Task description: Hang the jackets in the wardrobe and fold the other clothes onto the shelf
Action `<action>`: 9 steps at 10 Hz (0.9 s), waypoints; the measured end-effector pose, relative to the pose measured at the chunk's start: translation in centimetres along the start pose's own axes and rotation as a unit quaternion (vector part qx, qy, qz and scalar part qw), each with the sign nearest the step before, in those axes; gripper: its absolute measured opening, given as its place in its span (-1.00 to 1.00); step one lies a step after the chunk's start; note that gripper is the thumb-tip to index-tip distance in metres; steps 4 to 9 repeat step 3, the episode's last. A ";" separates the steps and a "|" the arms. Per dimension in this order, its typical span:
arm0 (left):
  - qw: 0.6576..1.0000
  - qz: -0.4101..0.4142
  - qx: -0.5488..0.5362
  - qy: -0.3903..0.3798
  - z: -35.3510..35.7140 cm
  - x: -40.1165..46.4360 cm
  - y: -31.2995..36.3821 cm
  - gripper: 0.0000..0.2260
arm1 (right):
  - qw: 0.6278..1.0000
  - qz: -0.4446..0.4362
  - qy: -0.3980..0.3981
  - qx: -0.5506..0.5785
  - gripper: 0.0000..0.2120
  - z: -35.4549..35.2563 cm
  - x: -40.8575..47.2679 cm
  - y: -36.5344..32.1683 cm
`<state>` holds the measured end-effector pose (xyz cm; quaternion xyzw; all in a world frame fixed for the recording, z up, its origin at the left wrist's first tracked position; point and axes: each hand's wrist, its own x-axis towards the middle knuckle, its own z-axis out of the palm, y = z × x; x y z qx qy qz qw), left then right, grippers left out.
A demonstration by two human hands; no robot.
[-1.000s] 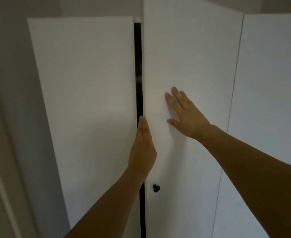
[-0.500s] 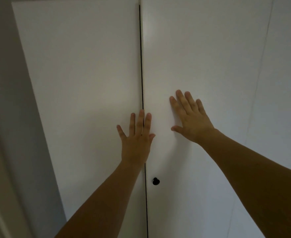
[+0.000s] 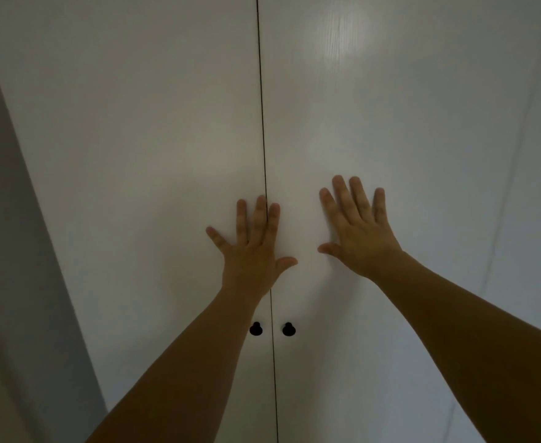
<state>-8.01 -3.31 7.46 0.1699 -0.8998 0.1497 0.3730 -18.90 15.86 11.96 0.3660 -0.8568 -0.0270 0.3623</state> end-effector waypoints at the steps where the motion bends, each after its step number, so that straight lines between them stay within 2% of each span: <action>1: 1.000 0.008 0.017 0.006 0.5 0.1 -0.3 -0.05 | 1.000 -0.016 0.005 -0.010 -0.04 0.4 0.1 0.5; 3: 0.999 0.006 0.023 -0.024 -0.7 -0.1 0.0 -0.08 | 1.000 0.003 -0.005 -0.011 -0.01 -0.7 -0.2 -0.6; 9: 0.999 0.006 0.023 -0.024 -0.7 -0.1 0.0 -0.08 | 1.000 0.003 -0.005 -0.011 -0.01 -0.7 -0.2 -0.6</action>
